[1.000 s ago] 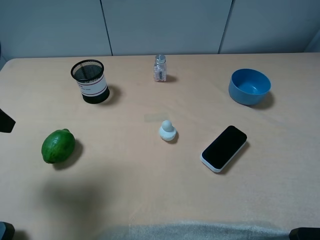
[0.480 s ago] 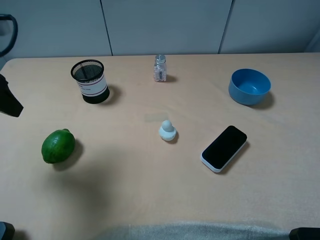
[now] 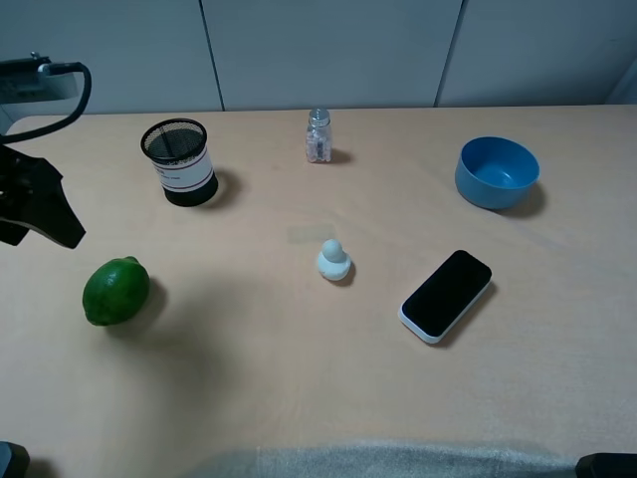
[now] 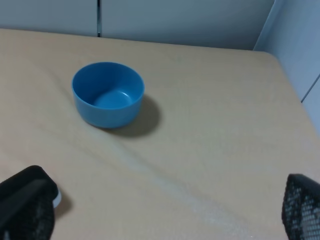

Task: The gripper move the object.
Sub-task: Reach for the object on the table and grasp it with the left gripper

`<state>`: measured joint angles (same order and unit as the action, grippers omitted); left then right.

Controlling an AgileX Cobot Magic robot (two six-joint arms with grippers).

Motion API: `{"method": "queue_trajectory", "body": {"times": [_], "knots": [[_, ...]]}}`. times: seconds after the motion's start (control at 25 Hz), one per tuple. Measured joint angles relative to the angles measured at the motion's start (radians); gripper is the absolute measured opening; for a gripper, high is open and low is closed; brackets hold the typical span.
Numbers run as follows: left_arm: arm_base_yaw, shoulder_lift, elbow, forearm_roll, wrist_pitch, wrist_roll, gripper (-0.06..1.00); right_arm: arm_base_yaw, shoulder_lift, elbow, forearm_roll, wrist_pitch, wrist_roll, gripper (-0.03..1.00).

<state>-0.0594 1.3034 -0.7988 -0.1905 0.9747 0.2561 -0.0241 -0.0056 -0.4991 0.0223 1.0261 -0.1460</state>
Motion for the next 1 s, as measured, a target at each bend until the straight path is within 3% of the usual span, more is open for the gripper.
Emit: {"method": "queue_trajectory", "body": {"times": [0.52, 0.84, 1.0], "knots": [[0.0, 0.0, 0.0, 0.031, -0.006, 0.002, 0.74, 0.0, 0.0, 0.0, 0.0, 0.0, 0.0, 0.69], [0.0, 0.0, 0.0, 0.027, -0.009, 0.002, 0.93, 0.0, 0.0, 0.0, 0.0, 0.0, 0.0, 0.69], [0.0, 0.0, 0.0, 0.029, -0.012, 0.009, 0.97, 0.0, 0.0, 0.0, 0.0, 0.0, 0.0, 0.69]]}}
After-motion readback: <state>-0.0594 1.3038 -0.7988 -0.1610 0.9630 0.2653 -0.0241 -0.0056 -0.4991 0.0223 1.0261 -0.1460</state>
